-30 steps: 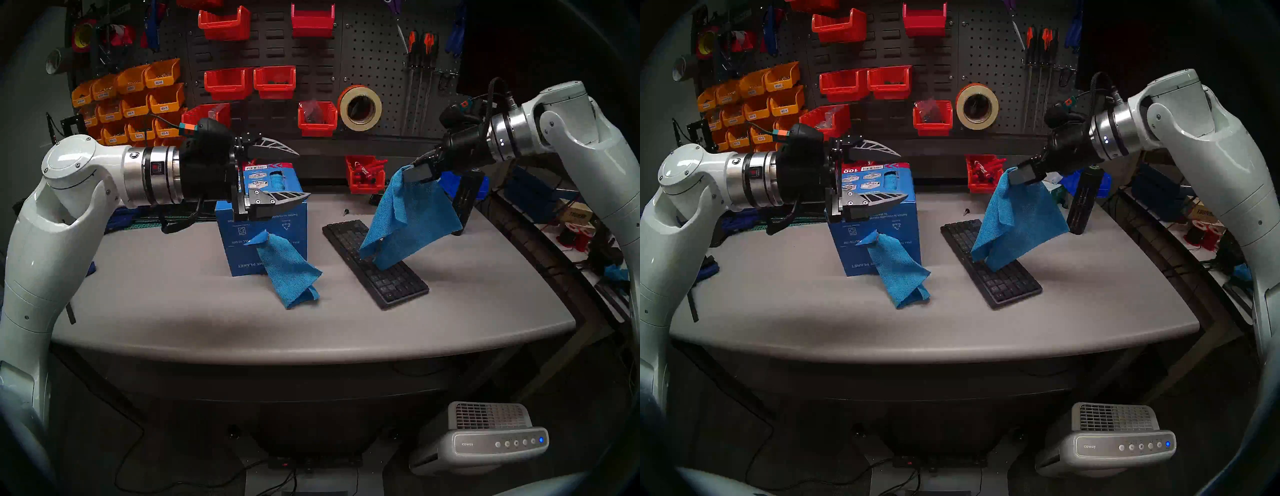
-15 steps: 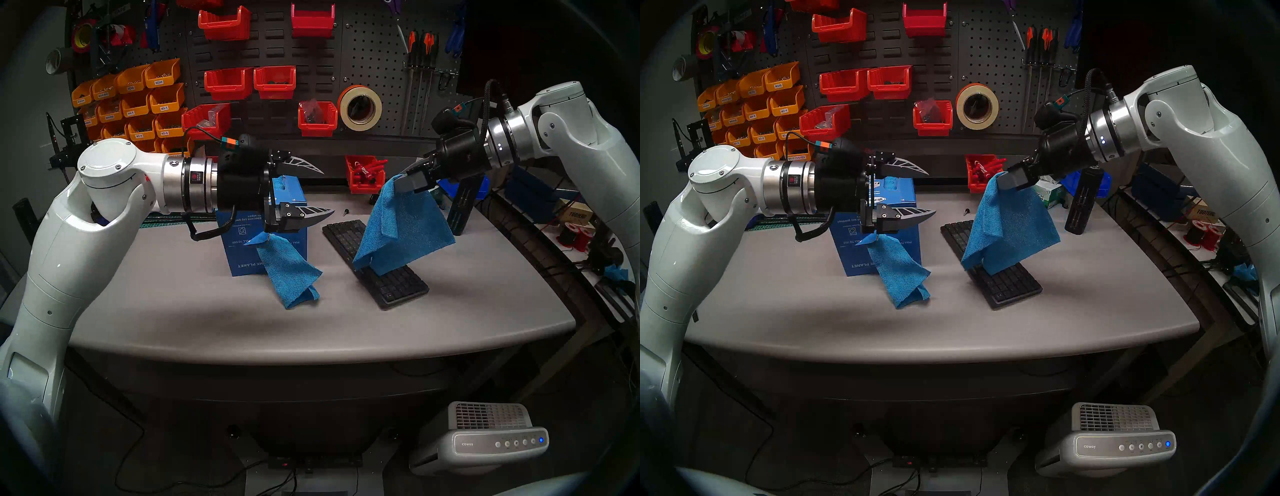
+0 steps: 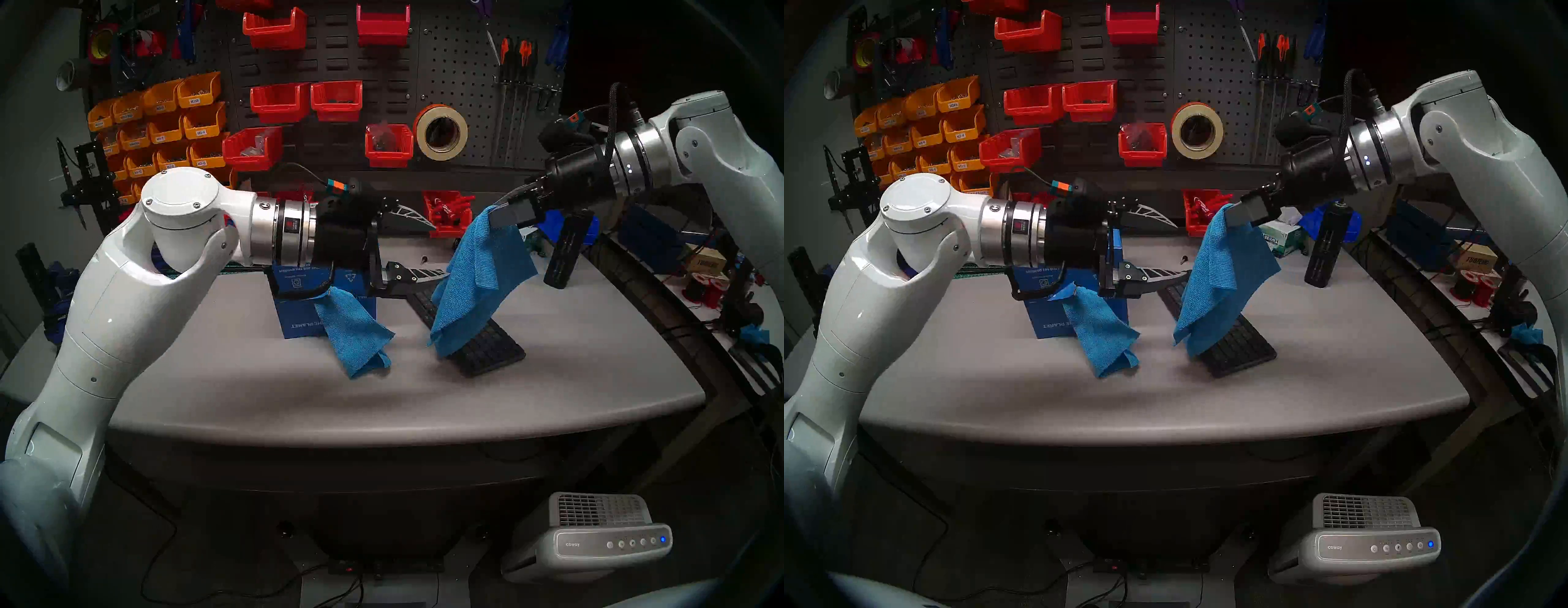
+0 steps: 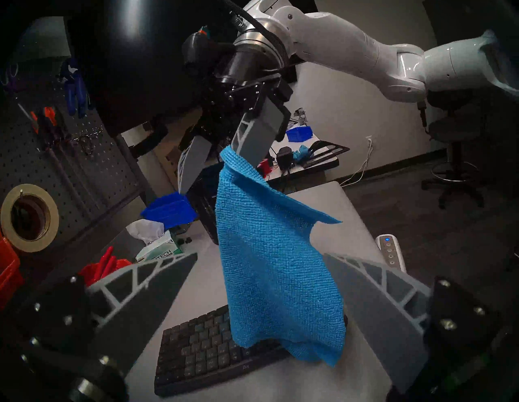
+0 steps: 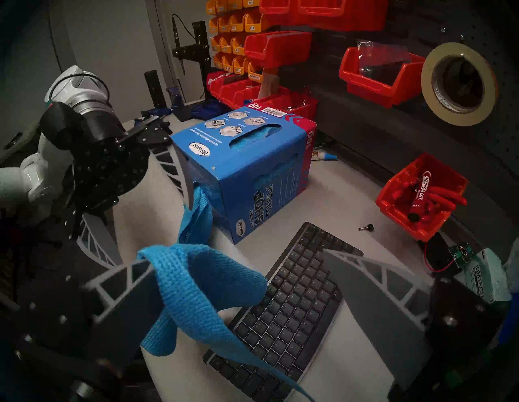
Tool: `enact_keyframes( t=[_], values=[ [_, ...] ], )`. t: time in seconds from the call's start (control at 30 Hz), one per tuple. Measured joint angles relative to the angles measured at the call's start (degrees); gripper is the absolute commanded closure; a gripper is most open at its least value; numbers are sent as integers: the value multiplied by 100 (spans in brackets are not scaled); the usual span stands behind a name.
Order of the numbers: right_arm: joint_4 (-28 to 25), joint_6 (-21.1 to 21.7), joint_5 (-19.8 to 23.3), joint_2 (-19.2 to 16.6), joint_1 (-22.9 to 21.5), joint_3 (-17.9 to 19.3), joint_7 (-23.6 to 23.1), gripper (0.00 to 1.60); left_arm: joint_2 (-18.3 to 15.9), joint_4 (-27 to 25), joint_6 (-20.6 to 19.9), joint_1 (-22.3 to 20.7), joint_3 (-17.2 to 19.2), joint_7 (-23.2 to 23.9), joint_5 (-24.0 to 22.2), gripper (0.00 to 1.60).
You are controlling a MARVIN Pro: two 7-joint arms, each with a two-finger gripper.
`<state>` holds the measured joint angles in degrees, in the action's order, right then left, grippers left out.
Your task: Take out a shop towel
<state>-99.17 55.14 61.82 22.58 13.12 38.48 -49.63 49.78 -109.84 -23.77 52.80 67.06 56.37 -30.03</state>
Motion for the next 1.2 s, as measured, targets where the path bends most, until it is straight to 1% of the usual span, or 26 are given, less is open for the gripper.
enact_keyframes(
  t=[0.33, 0.6, 0.87, 1.2],
  values=[
    [-142, 0, 317, -325, -194, -322, 1, 0, 263, 143, -206, -290, -239, -46, 158, 0],
    [-120, 0, 470, -470, -373, -594, 1, 0, 378, 331, -491, -491, -302, 291, 15, 0],
    [73, 0, 539, -459, -594, -887, 4, 0, 471, 540, -762, -624, -390, 607, -112, 0],
    [386, 0, 564, -178, -931, -1272, 10, 0, 601, 745, -975, -731, -521, 803, -129, 0]
  ],
)
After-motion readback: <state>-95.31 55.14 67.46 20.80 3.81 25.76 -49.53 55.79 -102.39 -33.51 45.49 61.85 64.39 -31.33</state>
